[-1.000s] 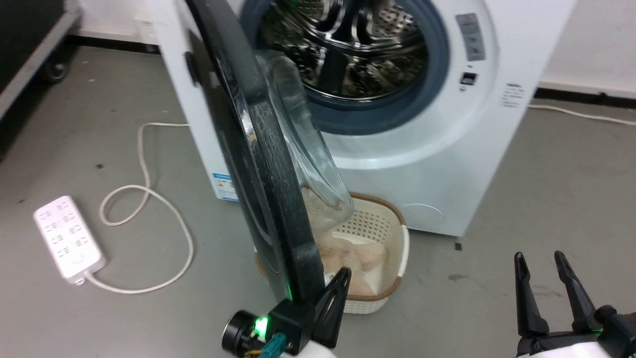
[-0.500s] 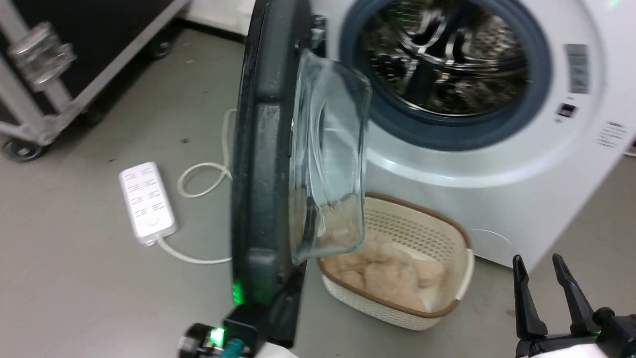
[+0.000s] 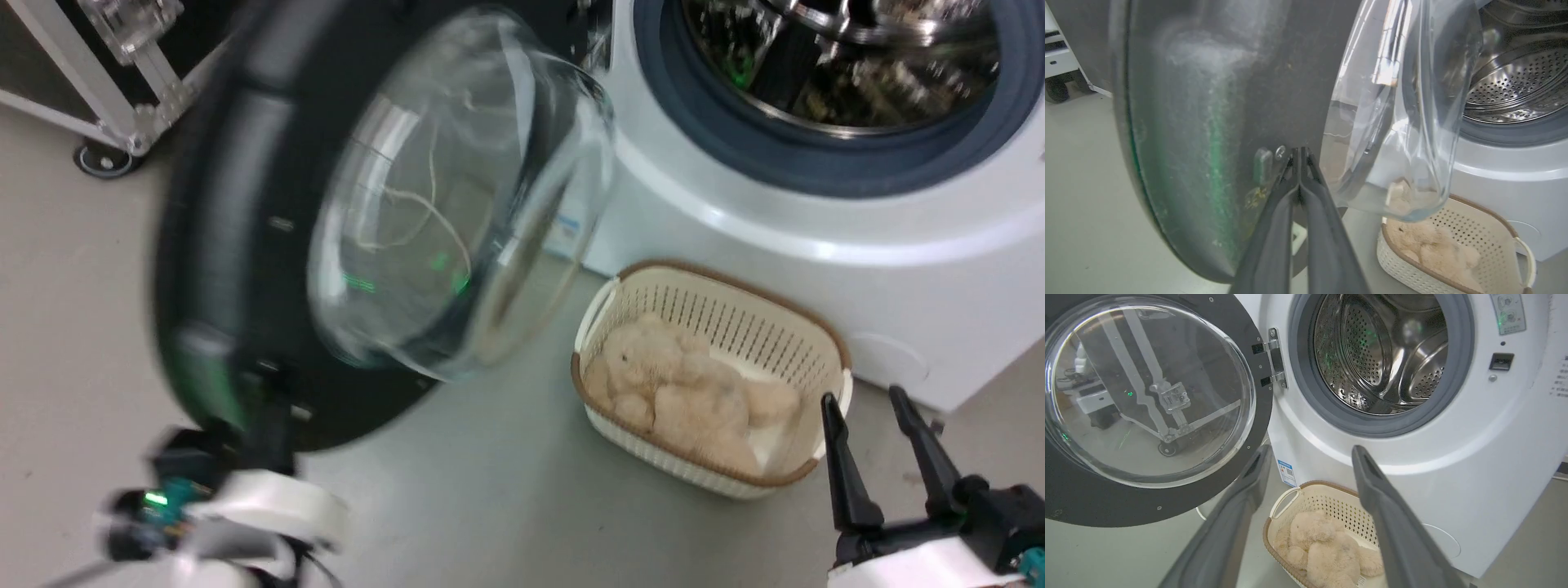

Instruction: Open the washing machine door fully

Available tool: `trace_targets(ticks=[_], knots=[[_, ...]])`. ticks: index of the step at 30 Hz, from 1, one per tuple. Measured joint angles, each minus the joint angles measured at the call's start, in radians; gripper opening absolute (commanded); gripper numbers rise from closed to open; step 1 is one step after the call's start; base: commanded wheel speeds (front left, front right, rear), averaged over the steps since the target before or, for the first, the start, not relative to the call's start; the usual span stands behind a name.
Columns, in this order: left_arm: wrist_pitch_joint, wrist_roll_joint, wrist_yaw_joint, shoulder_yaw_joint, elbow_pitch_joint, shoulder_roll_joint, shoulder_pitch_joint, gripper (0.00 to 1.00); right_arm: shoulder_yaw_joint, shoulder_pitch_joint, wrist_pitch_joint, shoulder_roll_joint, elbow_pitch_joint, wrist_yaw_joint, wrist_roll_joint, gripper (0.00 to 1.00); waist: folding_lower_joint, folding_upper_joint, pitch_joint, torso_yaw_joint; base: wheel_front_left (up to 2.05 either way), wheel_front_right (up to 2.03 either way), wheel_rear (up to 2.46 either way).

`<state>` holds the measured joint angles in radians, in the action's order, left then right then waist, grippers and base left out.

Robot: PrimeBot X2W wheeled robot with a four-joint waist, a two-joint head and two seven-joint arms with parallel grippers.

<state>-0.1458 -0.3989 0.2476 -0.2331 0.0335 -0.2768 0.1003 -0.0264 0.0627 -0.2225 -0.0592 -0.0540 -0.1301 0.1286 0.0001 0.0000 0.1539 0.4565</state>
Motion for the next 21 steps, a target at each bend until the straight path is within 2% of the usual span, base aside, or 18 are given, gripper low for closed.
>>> trace_targets(ticks=[7,12,16,21], knots=[[0.005,-0.100,-0.005,0.190,0.081,-0.119,0.079,0.00,-0.006,-0.032,0.032,-0.036,-0.043,0.000,-0.006,1.00,0.0001,0.0000,0.093,-0.024,0.00,0.00,0.00],[0.003,-0.161,-0.040,0.301,0.195,-0.219,0.144,0.00,-0.013,-0.037,0.046,-0.053,-0.062,0.000,-0.006,1.00,0.0001,0.0000,0.142,-0.058,0.00,0.00,0.00],[-0.012,-0.178,-0.079,0.326,0.279,-0.264,0.193,0.00,-0.018,-0.047,0.051,-0.060,-0.070,0.000,-0.006,1.00,0.0001,0.0000,0.166,-0.086,0.00,0.00,0.00],[-0.027,-0.166,-0.123,0.298,0.353,-0.291,0.244,0.00,-0.019,-0.051,0.053,-0.061,-0.074,0.000,-0.006,1.00,0.0000,0.0000,0.180,-0.105,0.00,0.00,0.00]])
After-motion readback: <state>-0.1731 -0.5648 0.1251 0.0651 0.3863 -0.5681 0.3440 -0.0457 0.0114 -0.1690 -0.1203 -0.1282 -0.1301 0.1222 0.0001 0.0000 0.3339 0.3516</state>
